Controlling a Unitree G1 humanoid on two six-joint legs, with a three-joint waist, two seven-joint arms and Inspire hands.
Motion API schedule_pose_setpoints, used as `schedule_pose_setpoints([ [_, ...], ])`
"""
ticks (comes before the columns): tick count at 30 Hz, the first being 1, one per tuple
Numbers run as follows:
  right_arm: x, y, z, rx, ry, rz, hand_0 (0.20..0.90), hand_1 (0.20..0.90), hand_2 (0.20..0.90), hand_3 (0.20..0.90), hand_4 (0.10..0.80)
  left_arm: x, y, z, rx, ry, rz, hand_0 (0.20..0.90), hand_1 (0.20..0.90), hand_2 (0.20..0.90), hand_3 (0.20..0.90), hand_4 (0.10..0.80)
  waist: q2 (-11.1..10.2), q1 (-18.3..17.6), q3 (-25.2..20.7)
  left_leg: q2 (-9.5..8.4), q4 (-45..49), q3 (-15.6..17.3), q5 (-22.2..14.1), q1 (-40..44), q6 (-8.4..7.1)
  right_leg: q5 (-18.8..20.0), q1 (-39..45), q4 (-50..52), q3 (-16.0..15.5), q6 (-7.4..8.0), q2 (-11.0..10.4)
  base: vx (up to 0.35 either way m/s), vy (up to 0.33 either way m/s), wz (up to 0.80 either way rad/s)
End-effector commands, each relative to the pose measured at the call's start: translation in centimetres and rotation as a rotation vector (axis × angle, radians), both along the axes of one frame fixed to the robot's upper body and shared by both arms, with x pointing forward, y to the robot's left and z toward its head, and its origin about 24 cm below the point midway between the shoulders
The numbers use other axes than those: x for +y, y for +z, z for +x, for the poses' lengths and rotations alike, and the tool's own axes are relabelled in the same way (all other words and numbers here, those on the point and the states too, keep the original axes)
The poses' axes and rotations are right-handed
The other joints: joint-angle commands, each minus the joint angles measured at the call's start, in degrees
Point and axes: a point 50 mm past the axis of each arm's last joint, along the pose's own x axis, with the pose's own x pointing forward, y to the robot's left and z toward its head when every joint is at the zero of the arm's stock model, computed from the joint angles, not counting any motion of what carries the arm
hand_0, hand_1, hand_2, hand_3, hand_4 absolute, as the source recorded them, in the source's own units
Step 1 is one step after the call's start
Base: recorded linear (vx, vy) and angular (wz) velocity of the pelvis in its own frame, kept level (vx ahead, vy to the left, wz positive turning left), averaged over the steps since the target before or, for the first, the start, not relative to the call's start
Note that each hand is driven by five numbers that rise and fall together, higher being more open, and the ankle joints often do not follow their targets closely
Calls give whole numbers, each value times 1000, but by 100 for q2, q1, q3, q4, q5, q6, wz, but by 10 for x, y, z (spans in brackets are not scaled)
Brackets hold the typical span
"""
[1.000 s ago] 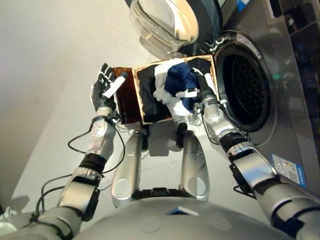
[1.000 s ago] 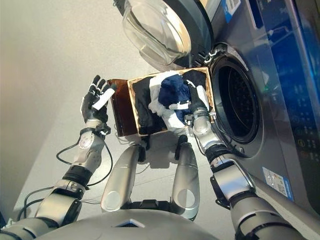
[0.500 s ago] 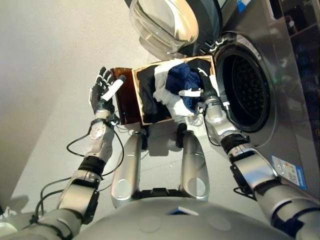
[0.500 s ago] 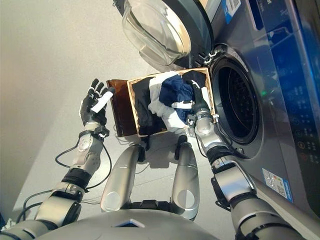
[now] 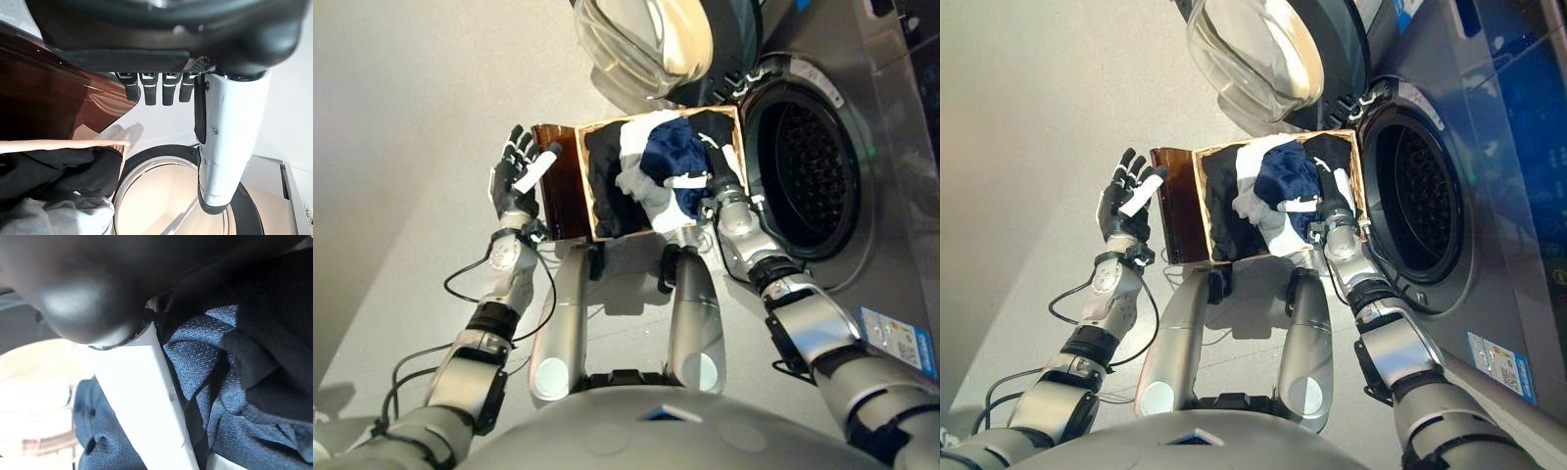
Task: Pick up the clothes and place them into the washing machine
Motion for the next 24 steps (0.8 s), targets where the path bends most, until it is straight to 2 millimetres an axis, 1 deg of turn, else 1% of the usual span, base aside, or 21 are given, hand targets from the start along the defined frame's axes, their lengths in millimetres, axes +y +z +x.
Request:
schedule_pose_setpoints([
  [1, -2, 25, 15, -98, 39, -31, 200, 200, 200, 200, 300, -3, 38, 10, -197, -42, 30, 900, 900, 900, 900, 800, 114, 73, -217, 95, 867, 3, -1117, 279, -210, 714, 161, -491, 289, -119, 40, 0, 0, 0],
  [6, -7, 24, 16, -92, -23, -16, 200, 200, 200, 200, 300, -3, 39, 10, -197, -41, 36, 900, 900, 900, 900, 800, 134, 87, -231, 93, 968, 35, -1179, 245, -177, 660, 132, -430, 293, -134, 51, 0, 0, 0],
  [10, -9, 23, 15, -98, -64, 50, 200, 200, 200, 200, 300, -2, 37, 10, -192, -33, 33, 900, 900, 900, 900, 800, 136, 82, -249, 92, 982, 39, -1216, 265, -162, 632, 146, -418, 299, -137, 51, 2, 2, -1],
  [13, -9, 26, 16, -117, -69, 88, 200, 200, 200, 200, 300, -2, 35, 9, -186, -35, 38, 900, 900, 900, 900, 800, 132, 80, -275, 102, 972, 53, -1229, 280, -149, 631, 154, -434, 298, -139, 54, 0, 0, 0],
  [14, -10, 30, 16, -142, -80, 151, 200, 200, 200, 200, 300, -1, 35, 9, -185, -29, 33, 900, 900, 900, 900, 800, 131, 68, -289, 108, 969, 62, -1235, 286, -140, 629, 149, -439, 301, -140, 59, 0, 0, 0],
  [17, -12, 33, 16, -168, -83, 197, 200, 200, 200, 200, 300, 0, 35, 9, -186, -23, 31, 900, 900, 900, 900, 800, 126, 52, -303, 116, 960, 79, -1243, 296, -128, 630, 136, -435, 315, -138, 69, 0, 0, 0],
  [23, -13, 40, 16, -203, -65, 203, 200, 200, 200, 200, 300, 1, 35, 9, -188, -22, 30, 900, 900, 900, 900, 800, 110, 33, -313, 136, 892, 95, -1230, 358, -124, 658, 185, -486, 318, -128, 68, 0, 0, 0],
  [24, -11, 44, 15, -232, -48, 227, 200, 200, 200, 200, 300, 3, 33, 8, -183, -11, 31, 900, 900, 900, 900, 800, 95, 21, -327, 146, 765, 106, -1192, 440, -124, 706, 249, -600, 313, -111, 64, 0, 0, 0],
])
